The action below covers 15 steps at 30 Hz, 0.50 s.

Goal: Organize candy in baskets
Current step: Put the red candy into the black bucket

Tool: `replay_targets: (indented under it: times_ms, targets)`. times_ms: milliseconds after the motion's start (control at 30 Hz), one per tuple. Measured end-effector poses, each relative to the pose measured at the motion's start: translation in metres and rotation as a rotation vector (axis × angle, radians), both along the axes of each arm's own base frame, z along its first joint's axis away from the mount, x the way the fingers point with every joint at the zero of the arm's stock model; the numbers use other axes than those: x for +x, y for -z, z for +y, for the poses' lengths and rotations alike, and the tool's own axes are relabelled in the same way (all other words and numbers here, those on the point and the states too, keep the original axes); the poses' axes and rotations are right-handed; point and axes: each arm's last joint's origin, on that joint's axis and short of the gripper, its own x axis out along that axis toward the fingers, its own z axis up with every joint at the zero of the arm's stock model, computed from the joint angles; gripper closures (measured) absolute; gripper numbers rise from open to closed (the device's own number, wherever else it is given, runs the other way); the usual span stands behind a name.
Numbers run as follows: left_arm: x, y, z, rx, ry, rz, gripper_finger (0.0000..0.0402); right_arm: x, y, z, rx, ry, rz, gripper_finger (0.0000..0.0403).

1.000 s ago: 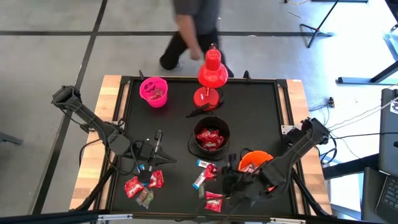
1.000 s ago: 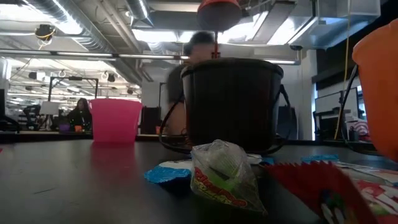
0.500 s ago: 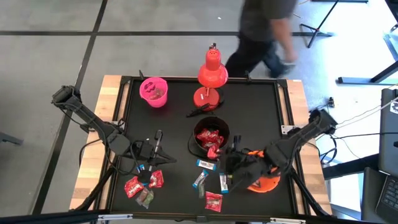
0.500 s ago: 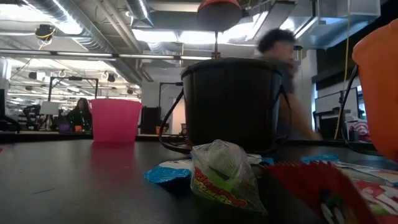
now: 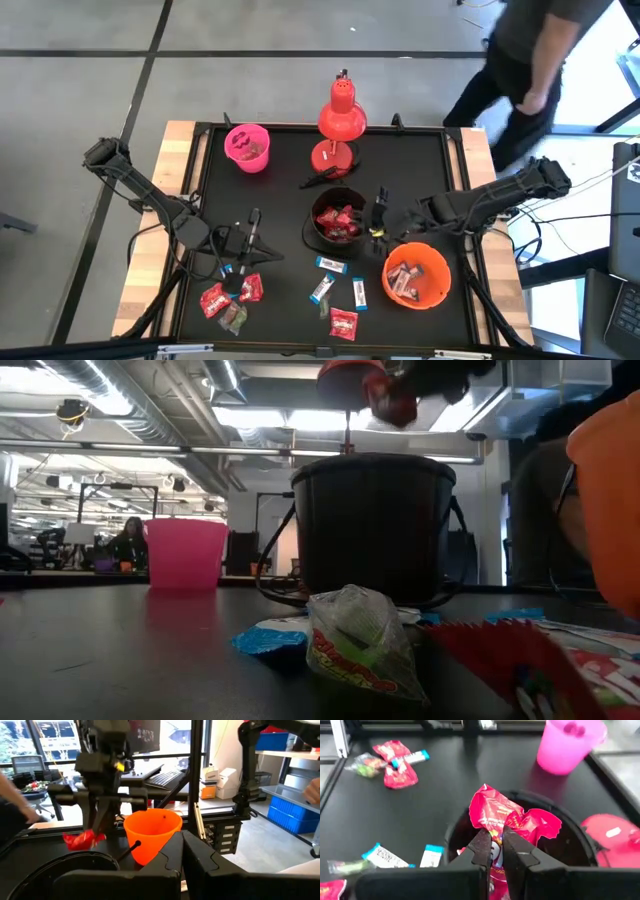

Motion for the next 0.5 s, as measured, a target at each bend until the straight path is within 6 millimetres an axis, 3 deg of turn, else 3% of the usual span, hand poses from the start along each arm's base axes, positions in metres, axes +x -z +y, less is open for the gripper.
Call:
replay_targets:
  times_ms: [300,500]
  targets:
    - [0.0,0.0,0.001,0.01,-0.037,-0.002,0.0401,0.007,0.015,-0.034,0.086,0.047,0.053,0.0367]
    - [0.001,0.0,0.002,0.01,-0.046,-0.002,0.0401,0.007,0.015,-0.036,0.074,0.065,0.052,0.0307]
